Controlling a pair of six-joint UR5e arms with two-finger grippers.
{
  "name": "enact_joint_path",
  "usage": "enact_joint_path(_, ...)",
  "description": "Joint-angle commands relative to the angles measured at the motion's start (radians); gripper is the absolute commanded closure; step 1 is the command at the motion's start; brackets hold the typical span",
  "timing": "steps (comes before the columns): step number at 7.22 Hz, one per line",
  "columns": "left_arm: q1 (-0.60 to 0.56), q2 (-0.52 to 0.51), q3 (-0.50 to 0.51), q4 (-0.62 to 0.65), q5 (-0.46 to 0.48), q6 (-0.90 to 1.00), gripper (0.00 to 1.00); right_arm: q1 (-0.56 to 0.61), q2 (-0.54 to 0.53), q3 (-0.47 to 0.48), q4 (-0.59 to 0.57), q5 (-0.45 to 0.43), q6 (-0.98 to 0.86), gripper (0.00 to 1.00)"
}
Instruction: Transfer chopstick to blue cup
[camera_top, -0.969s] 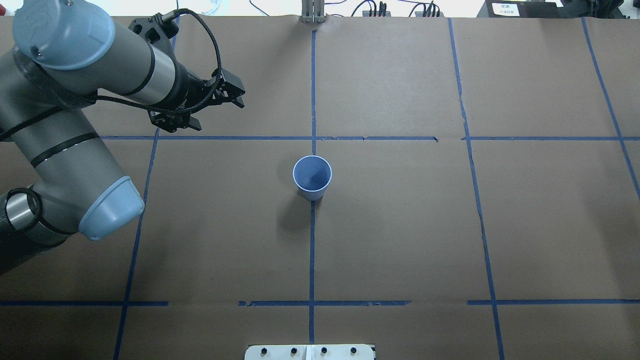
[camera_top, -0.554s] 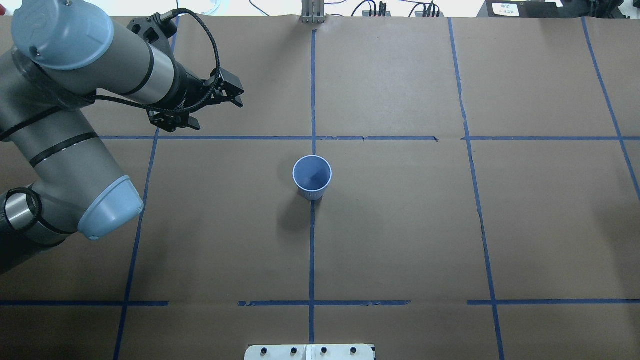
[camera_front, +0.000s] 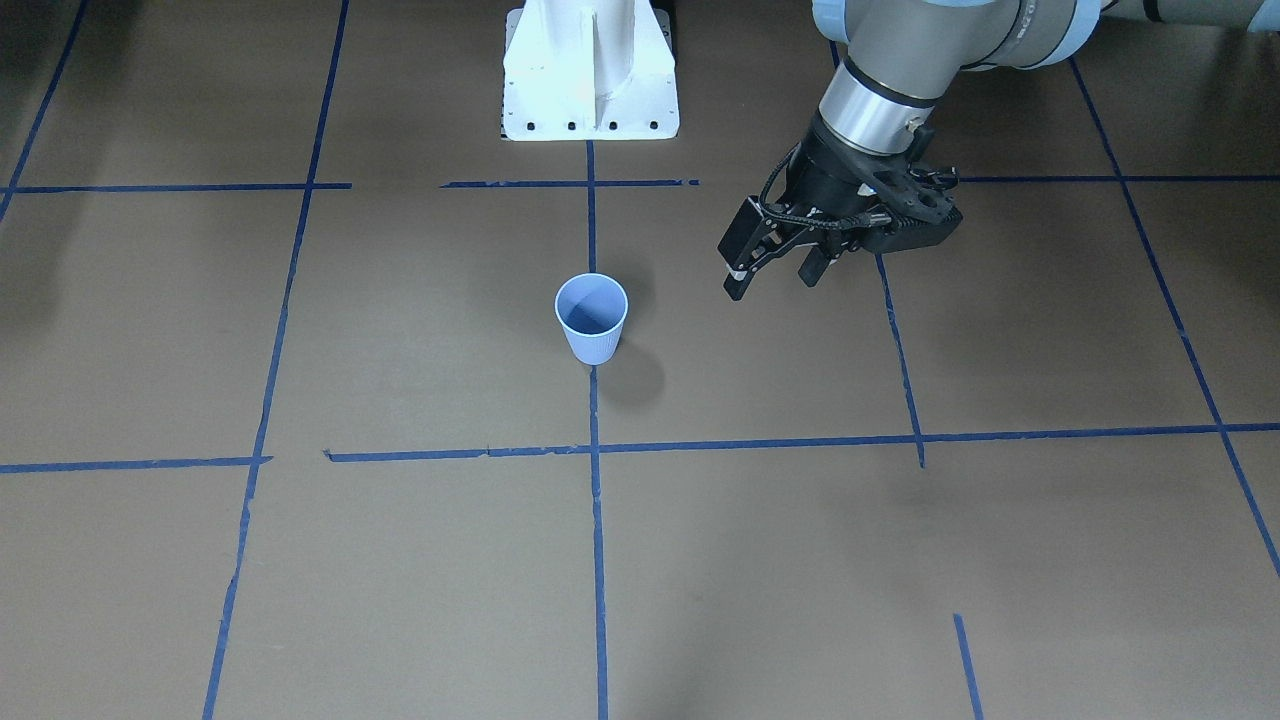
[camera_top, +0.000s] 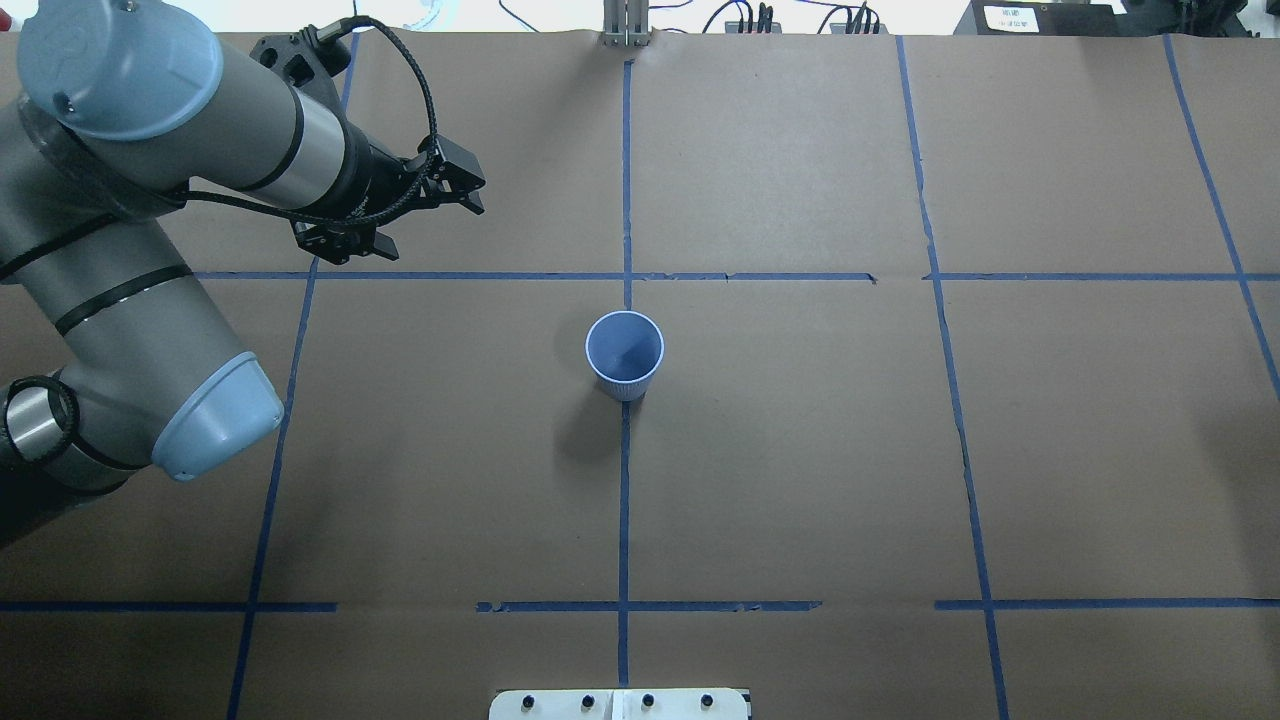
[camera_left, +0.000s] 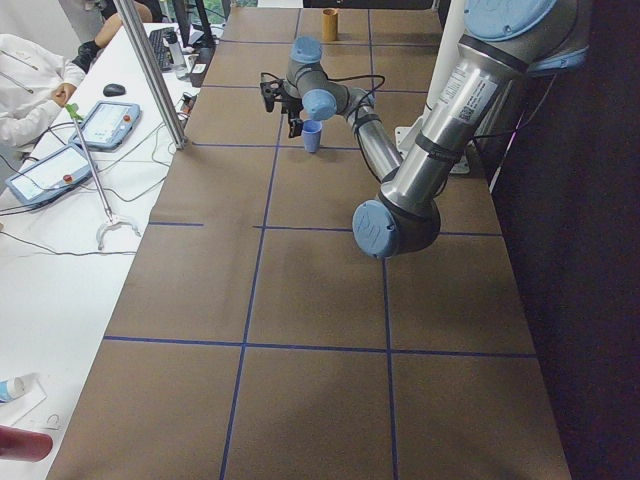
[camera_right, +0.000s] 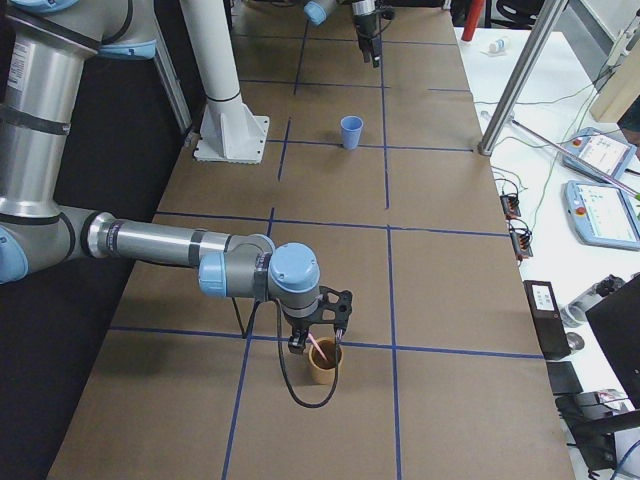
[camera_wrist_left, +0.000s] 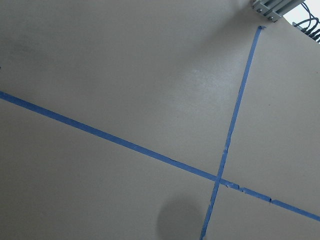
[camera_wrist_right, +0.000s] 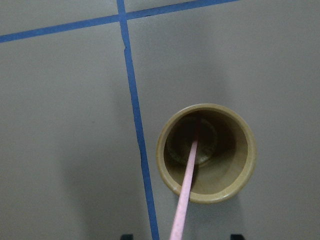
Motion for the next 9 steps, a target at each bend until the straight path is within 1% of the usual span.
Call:
enact_joint_path(1, 0.0, 0.028, -0.021, -0.003, -0.001, 0.005, 0.0, 0.0, 0.001, -0.013, 0.001, 0.004, 0.002, 0.38)
enact_joint_path(2, 0.0, 0.03, -0.022, -0.003, -0.001, 0.005, 0.0, -0.002, 0.001, -0.012, 0.001, 0.006, 0.002, 0.72)
enact_joint_path(3, 0.0, 0.031, -0.022, -0.003, -0.001, 0.005, 0.0, 0.0, 0.001, -0.012, 0.001, 0.007, 0.002, 0.95)
enact_joint_path(4, 0.0, 0.031, -0.027, -0.003, -0.001, 0.005, 0.0, 0.0, -0.001, -0.012, 0.001, 0.007, 0.002, 1.0)
enact_joint_path(7, 0.0, 0.06, -0.044, -0.005, -0.003, 0.004, 0.0, 0.0, 0.007, -0.001, 0.003, 0.014, 0.004, 1.0)
enact_joint_path(8, 0.001, 0.059, -0.044, -0.005, -0.003, 0.001, 0.0, 0.001, 0.036, -0.001, 0.0, 0.02, 0.001, 1.0)
enact_joint_path(9, 0.001, 0.059, -0.045, -0.005, -0.003, -0.001, 0.0, 0.046, 0.044, 0.01, 0.0, 0.005, -0.004, 1.0)
